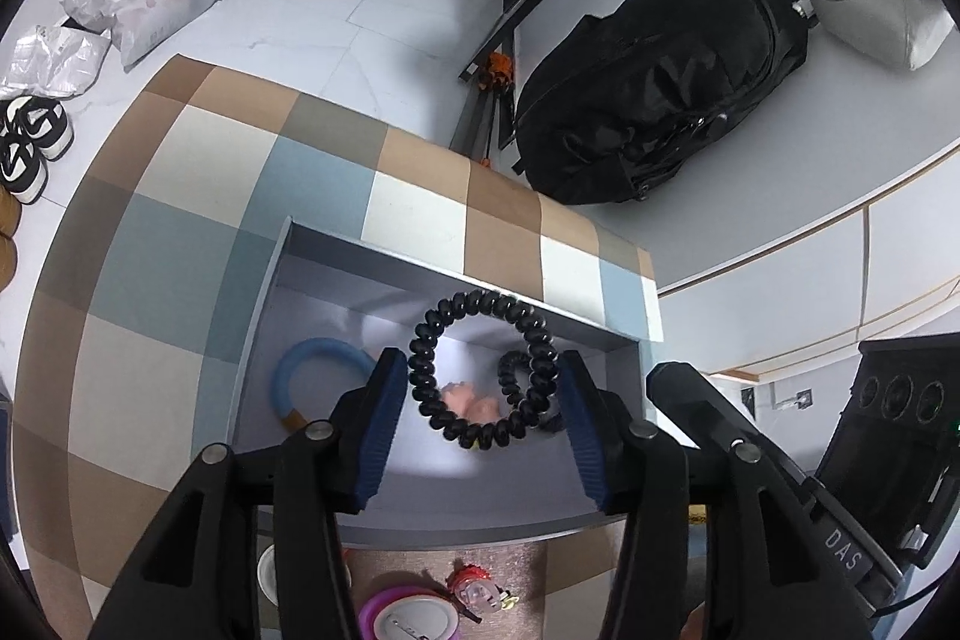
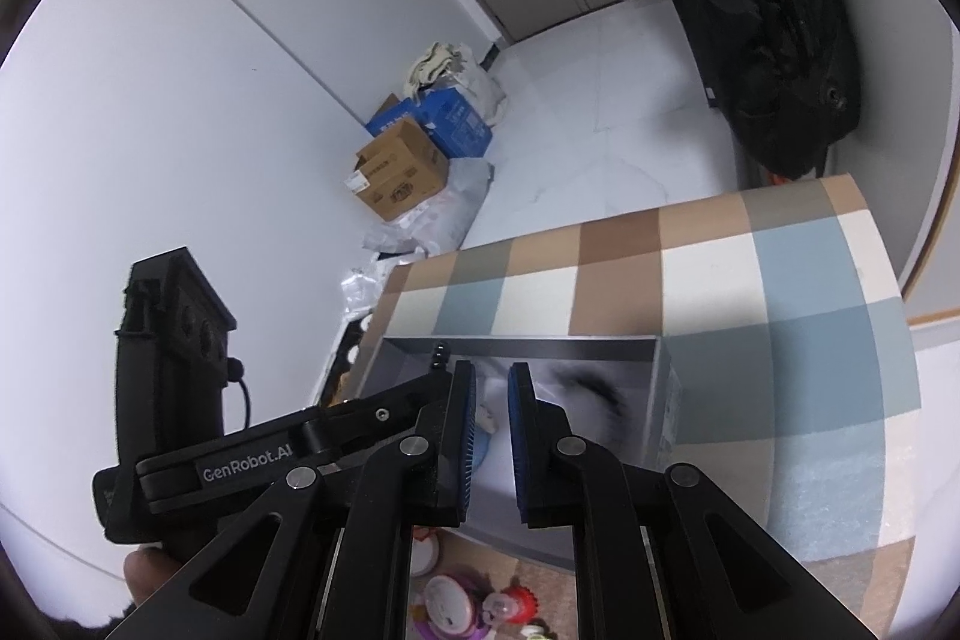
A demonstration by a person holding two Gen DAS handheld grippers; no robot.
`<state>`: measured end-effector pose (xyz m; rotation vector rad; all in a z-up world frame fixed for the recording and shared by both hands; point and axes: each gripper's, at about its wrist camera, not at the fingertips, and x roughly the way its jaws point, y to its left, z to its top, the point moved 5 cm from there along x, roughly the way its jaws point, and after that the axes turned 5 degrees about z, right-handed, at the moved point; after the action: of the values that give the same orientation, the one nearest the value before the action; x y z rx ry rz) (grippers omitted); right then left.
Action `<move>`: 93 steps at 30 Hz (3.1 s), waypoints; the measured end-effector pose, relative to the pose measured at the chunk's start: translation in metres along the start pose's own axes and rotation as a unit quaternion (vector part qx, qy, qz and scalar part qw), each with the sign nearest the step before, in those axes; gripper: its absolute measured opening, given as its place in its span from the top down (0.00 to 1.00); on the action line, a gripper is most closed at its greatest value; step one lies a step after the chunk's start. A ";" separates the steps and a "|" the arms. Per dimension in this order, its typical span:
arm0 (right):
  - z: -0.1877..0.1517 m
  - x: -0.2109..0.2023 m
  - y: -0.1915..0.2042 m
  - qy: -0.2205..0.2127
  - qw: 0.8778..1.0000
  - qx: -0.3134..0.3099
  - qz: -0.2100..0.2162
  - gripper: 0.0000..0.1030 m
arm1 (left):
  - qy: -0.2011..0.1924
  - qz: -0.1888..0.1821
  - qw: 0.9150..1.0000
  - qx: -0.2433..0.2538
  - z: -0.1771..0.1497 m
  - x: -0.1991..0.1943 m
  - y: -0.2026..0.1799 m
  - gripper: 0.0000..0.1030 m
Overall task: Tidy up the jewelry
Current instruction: 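Lower both black bracelets into the grey box and open both tools, then withdraw both tools from the box back over the table, then reach the right tool to the purple container with the white lid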
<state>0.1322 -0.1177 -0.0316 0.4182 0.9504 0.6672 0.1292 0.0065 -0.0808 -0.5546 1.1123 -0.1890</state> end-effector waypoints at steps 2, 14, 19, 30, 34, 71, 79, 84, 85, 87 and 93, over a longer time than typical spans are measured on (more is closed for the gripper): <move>0.001 -0.004 0.001 -0.008 1.000 -0.001 0.002 0.85 | -0.006 -0.004 1.000 0.000 0.001 -0.003 -0.001 0.42; 0.002 -0.018 -0.004 -0.037 0.999 -0.015 -0.037 0.27 | -0.044 0.030 0.998 0.020 -0.003 -0.022 0.003 0.26; -0.004 -0.023 0.002 -0.040 0.998 -0.034 -0.045 0.17 | -0.054 0.046 0.997 0.029 -0.011 -0.030 0.006 0.20; -0.016 -0.037 0.008 -0.052 0.995 -0.051 -0.062 0.02 | -0.076 0.070 0.992 0.072 -0.040 -0.044 0.009 0.09; -0.024 -0.041 0.008 -0.049 0.995 -0.052 -0.069 0.01 | -0.071 0.088 0.990 0.087 -0.053 -0.044 0.015 0.09; -0.048 -0.059 0.005 -0.041 0.994 -0.058 -0.086 0.00 | 0.025 0.139 0.964 0.227 -0.106 -0.003 0.009 0.51; -0.048 -0.061 0.005 -0.042 0.994 -0.057 -0.085 0.00 | 0.028 0.117 0.971 0.209 -0.104 -0.005 0.010 0.58; -0.049 -0.061 0.004 -0.041 0.994 -0.055 -0.086 0.00 | 0.021 0.091 0.976 0.195 -0.099 -0.012 0.007 0.69; -0.049 -0.060 0.004 -0.039 0.994 -0.054 -0.087 0.00 | 0.018 0.086 0.978 0.189 -0.099 -0.013 0.006 0.82; -0.051 -0.059 0.003 -0.035 0.994 -0.053 -0.088 0.00 | 0.028 0.079 0.979 0.184 -0.100 -0.011 0.005 0.83; -0.053 -0.056 0.003 -0.029 0.994 -0.053 -0.090 0.00 | 0.010 0.084 0.983 0.163 -0.095 -0.014 0.010 0.85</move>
<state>0.0634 -0.1516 -0.0236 0.2524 0.8812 0.5358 0.0378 -0.0103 -0.1055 -0.1663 1.1142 -0.2243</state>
